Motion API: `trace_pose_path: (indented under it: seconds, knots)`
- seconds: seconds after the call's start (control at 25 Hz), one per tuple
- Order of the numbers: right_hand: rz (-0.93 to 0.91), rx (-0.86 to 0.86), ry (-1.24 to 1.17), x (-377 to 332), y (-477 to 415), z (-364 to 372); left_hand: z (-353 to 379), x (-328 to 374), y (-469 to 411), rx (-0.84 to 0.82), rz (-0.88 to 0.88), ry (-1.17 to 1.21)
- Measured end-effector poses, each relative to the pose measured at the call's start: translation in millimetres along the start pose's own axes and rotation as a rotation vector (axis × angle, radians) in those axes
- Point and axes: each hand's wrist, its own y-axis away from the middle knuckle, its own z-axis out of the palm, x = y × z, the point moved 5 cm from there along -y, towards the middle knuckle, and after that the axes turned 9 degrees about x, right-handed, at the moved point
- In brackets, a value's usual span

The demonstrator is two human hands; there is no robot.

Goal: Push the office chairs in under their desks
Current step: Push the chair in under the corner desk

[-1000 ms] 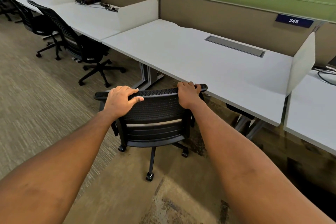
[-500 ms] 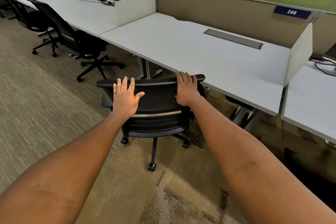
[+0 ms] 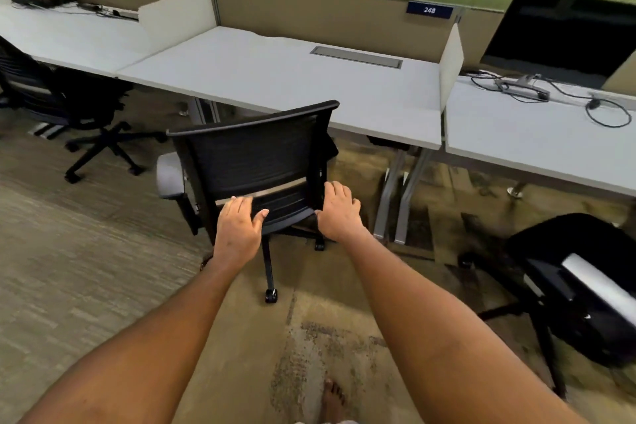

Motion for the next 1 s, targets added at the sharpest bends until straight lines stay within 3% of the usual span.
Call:
trace_pose_path:
  seconds: [0.48, 0.8, 1.0]
  knots:
    - [0.192, -0.071, 0.049, 1.6, 221.9, 0.8, -30.2, 17.0, 163.3, -0.253, 0.064, 0.046]
    - [0.389, -0.044, 0.094, 83.3, 379.6, -25.4, 0.6, 112.8, 292.9, -0.483, 0.215, 0.057]
    - [0.515, 0.028, 0.121, 161.8, 497.6, -69.9, 15.0, 207.6, 391.4, -0.594, 0.351, 0.082]
